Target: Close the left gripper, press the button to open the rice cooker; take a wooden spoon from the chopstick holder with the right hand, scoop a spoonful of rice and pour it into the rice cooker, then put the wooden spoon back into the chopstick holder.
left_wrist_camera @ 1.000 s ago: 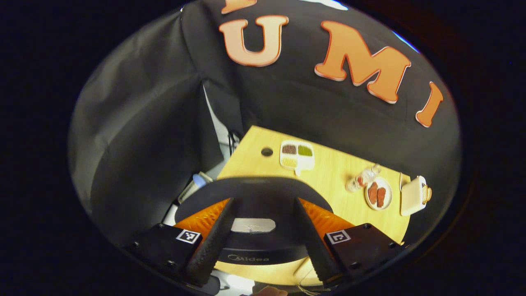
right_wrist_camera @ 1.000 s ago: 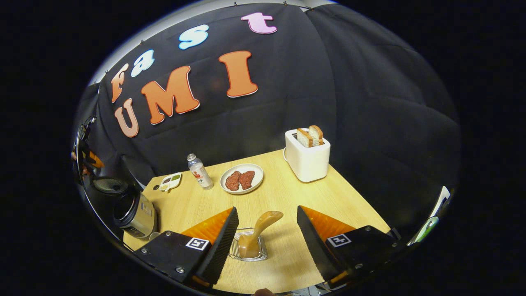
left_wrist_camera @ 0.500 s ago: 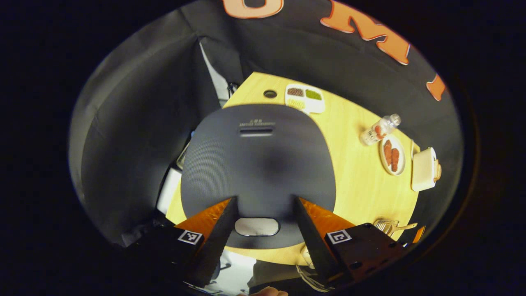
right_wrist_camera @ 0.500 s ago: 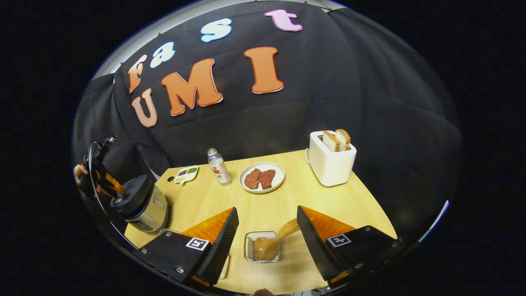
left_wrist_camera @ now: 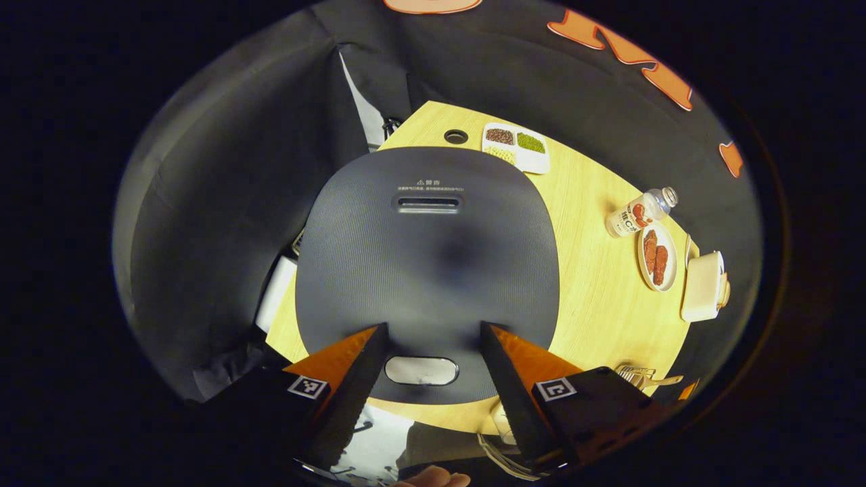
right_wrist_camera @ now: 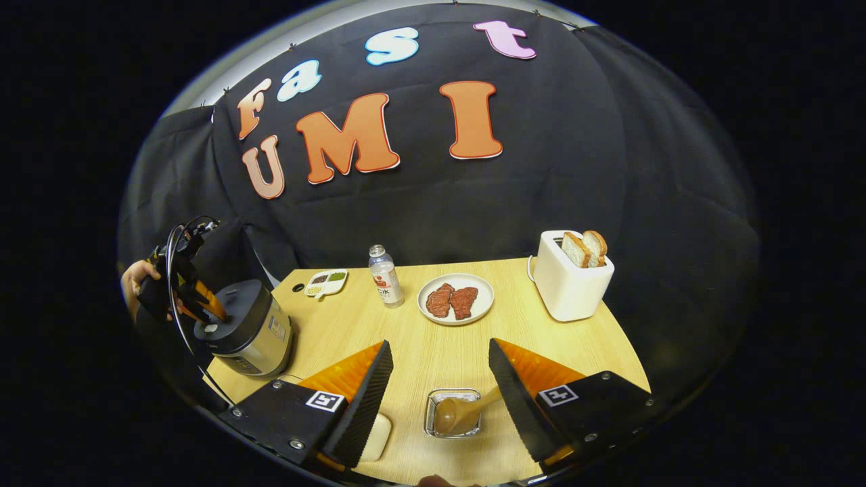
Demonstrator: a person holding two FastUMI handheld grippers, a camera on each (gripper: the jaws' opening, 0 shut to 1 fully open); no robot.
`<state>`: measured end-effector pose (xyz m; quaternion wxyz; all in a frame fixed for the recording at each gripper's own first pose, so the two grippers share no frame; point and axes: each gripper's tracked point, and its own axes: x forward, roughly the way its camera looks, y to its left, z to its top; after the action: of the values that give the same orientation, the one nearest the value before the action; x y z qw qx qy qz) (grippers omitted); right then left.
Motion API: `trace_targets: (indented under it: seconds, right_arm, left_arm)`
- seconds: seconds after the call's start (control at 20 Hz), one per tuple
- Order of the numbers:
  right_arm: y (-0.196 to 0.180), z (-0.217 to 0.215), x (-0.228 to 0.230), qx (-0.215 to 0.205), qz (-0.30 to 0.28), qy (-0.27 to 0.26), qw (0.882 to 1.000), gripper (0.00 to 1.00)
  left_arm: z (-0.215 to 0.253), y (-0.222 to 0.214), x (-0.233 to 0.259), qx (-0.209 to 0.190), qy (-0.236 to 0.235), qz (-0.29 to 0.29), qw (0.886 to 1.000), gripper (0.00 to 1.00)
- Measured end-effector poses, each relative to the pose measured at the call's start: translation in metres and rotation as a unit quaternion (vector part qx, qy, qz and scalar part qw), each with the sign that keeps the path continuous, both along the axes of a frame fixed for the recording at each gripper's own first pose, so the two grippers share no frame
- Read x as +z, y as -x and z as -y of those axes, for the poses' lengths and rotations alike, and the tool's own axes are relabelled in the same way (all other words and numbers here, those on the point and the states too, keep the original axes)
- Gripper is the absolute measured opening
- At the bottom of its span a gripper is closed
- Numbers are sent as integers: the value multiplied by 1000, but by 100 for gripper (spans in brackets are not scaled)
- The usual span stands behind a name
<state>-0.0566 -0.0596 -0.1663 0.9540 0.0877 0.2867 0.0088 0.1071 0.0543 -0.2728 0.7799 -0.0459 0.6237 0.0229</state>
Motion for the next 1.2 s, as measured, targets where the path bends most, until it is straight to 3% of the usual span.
trace_targets:
  seconds: [0.4, 0.55, 0.7, 0.95, 1.2]
  right_arm:
    - [-21, -13, 37, 7, 71, 4, 997, 89]
    - [-31, -11, 64, -1, 108, 27, 994, 89]
    - [-37, -16, 94, 2, 154, 61, 986, 89]
    - [-37, -47, 130, 35, 224, 95, 969, 88]
    - [-39, -65, 152, 32, 260, 63, 963, 88]
  left_arm:
    - [0, -1, 7, -2, -8, 135, 991, 96]
    - [17, 2, 36, -3, 32, 204, 978, 96]
    - [28, -4, 91, -24, 14, 321, 947, 96]
    - [50, 20, 187, -50, 9, 473, 880, 95]
    - [65, 38, 257, -56, 7, 577, 815, 94]
